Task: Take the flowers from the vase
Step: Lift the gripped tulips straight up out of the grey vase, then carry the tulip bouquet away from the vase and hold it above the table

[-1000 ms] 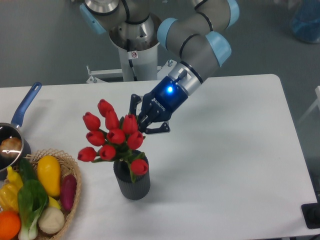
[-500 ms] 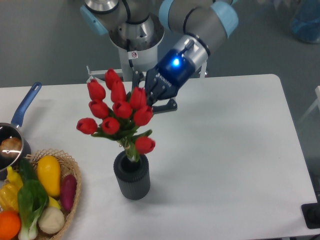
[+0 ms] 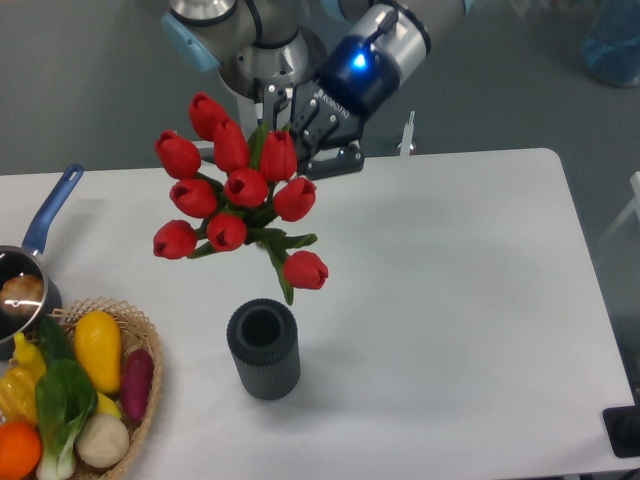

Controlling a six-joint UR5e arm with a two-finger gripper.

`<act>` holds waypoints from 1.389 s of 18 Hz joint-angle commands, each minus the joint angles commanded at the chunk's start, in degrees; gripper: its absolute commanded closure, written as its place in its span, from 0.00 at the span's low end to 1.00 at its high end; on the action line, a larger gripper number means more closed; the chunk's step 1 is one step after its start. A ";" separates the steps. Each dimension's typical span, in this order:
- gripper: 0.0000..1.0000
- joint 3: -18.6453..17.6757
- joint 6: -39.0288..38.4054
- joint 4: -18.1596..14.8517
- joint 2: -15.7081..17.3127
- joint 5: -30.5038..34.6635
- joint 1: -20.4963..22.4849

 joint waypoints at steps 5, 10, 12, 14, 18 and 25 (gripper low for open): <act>1.00 0.62 1.05 -0.17 -1.05 8.31 4.93; 1.00 1.50 3.69 -0.18 -3.86 26.42 5.02; 1.00 1.67 5.44 -0.26 -5.27 31.79 5.11; 1.00 1.76 6.41 -0.35 -6.15 35.41 5.28; 1.00 2.98 6.33 -1.05 -8.87 39.02 5.46; 1.00 5.63 7.64 -5.18 -13.97 55.17 4.67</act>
